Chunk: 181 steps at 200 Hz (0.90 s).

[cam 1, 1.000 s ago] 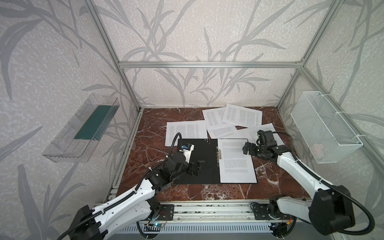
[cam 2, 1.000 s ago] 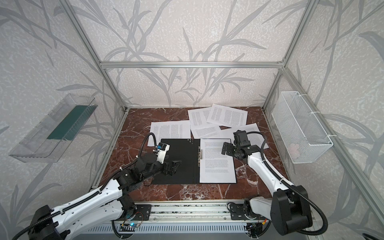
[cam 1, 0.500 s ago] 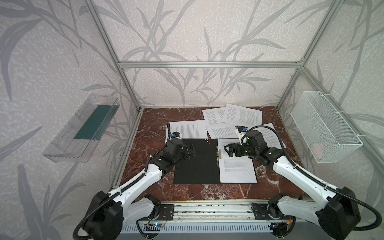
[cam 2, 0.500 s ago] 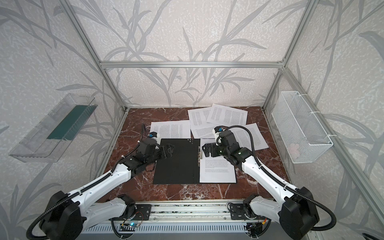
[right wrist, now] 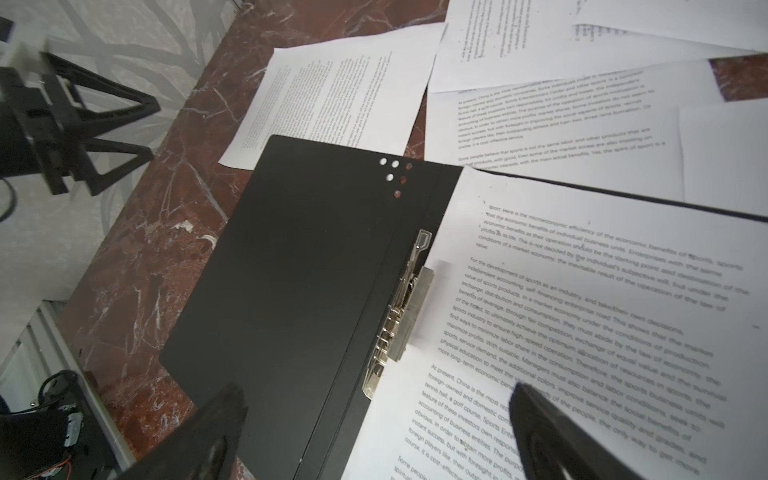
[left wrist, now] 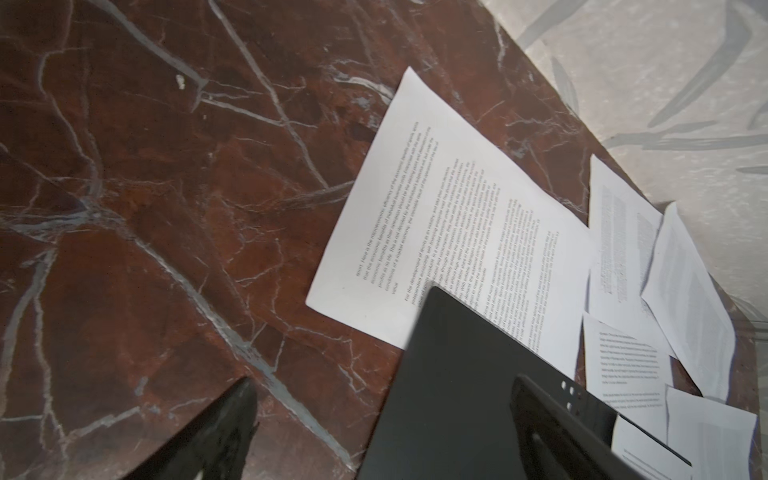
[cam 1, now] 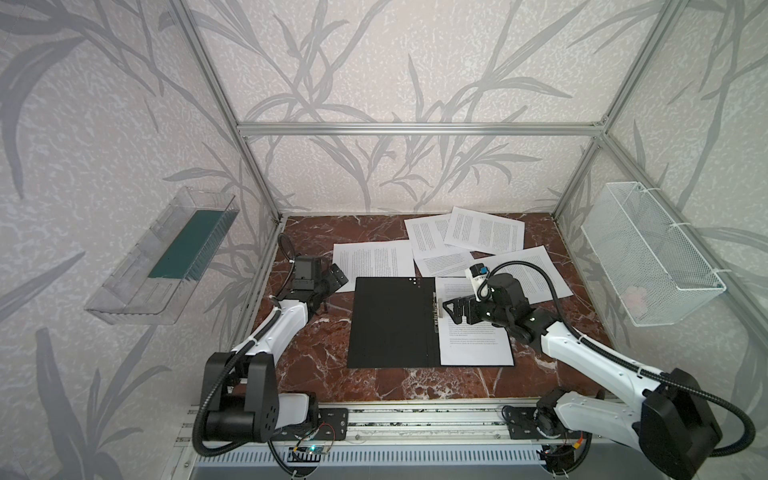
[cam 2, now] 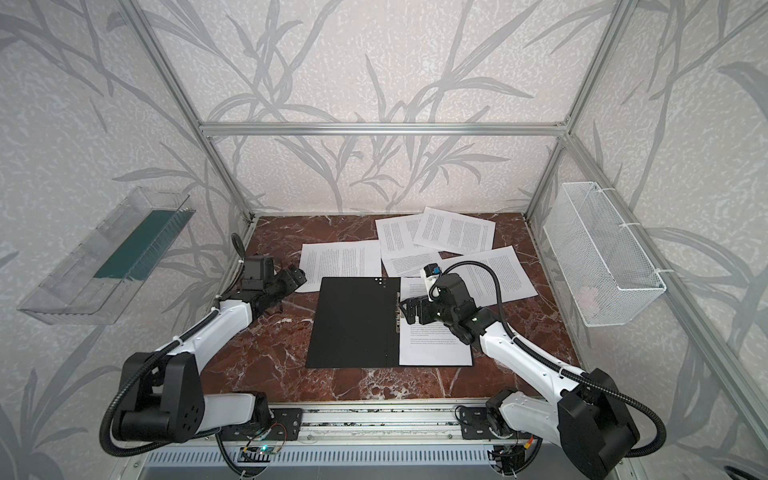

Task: Put the files into the folder
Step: 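Reach the left gripper to a loose printed sheet and pinch its edge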

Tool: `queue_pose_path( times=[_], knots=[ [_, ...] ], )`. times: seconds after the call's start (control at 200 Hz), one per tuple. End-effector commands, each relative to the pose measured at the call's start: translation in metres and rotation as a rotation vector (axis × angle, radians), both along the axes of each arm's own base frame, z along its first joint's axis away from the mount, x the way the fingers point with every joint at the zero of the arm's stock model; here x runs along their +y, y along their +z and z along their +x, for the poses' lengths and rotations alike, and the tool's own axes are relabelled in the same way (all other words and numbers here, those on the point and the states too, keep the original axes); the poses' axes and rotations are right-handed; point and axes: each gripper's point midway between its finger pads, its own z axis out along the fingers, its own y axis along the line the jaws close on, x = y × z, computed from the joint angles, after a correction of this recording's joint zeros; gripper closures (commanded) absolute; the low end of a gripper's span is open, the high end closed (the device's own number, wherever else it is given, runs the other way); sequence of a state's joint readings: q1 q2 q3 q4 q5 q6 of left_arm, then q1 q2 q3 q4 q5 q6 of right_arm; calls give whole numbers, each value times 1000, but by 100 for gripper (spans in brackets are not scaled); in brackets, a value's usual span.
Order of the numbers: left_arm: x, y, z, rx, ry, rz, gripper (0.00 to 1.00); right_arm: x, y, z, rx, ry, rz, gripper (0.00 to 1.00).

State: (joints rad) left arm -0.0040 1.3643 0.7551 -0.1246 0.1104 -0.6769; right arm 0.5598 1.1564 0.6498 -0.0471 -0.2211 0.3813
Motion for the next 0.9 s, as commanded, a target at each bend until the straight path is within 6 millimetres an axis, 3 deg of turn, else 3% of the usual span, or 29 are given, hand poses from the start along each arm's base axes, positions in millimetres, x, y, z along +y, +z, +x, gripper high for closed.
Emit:
queue_pose_path(
  times=[0.0, 0.42, 0.575, 0.9],
  knots=[
    [1, -9, 11, 24, -38, -47, 8, 12, 13, -5, -26, 45, 72, 1],
    [-2, -52, 38, 89, -79, -203, 14, 6, 22, -7, -60, 30, 66, 1],
    [-3, -64, 38, 108, -62, -233, 17, 8, 21, -7, -53, 38, 68, 1],
    [-13, -60, 46, -11, -88, -328, 18, 13, 20, -8, -41, 57, 90, 1]
  ],
)
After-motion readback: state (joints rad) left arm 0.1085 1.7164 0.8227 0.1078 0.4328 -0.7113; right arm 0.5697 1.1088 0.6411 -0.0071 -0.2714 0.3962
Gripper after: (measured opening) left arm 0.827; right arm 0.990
